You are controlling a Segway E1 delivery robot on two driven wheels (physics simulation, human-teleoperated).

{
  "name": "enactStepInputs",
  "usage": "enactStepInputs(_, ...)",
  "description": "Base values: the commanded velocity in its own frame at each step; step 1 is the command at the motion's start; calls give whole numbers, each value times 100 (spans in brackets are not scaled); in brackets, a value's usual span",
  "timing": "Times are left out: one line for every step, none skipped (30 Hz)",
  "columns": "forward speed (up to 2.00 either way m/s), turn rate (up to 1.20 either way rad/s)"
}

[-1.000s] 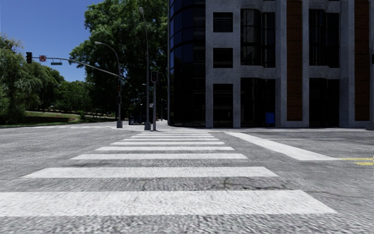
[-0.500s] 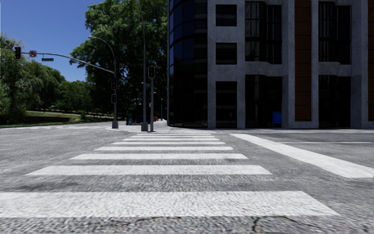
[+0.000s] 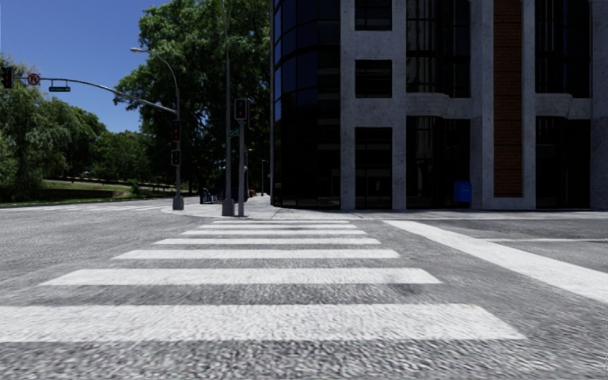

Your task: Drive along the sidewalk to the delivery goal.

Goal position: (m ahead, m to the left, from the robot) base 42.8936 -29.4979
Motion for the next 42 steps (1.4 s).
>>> enactStepInputs(200,0)
enactStepInputs(200,0)
enactStepInputs(200,0)
enactStepInputs(200,0)
enactStepInputs(200,0)
enactStepInputs(200,0)
enactStepInputs(200,0)
enactStepInputs(200,0)
enactStepInputs(200,0)
enactStepInputs(200,0)
enactStepInputs(200,0)
enactStepInputs(200,0)
enactStepInputs(200,0)
enactStepInputs(200,0)
enactStepInputs(200,0)
enactStepInputs(200,0)
enactStepInputs(200,0)
enactStepInputs(200,0)
enactStepInputs(200,0)
enactStepInputs(200,0)
enactStepInputs(200,0)
enactStepInputs(200,2)
enactStepInputs(200,5)
enactStepInputs(200,12)
enactStepInputs(200,12)
enactStepInputs(200,17)
enactStepInputs(200,19)
enactStepInputs(200,20)
enactStepInputs(200,20)
enactStepInputs(200,23)
enactStepInputs(200,25)
enactStepInputs(200,28)
enactStepInputs(200,30)
enactStepInputs(200,30)
enactStepInputs(200,30)
enactStepInputs(200,30)
enactStepInputs(200,31)
enactStepInputs(200,31)
enactStepInputs(200,31)
enactStepInputs(200,31)
enactStepInputs(200,31)
enactStepInputs(200,31)
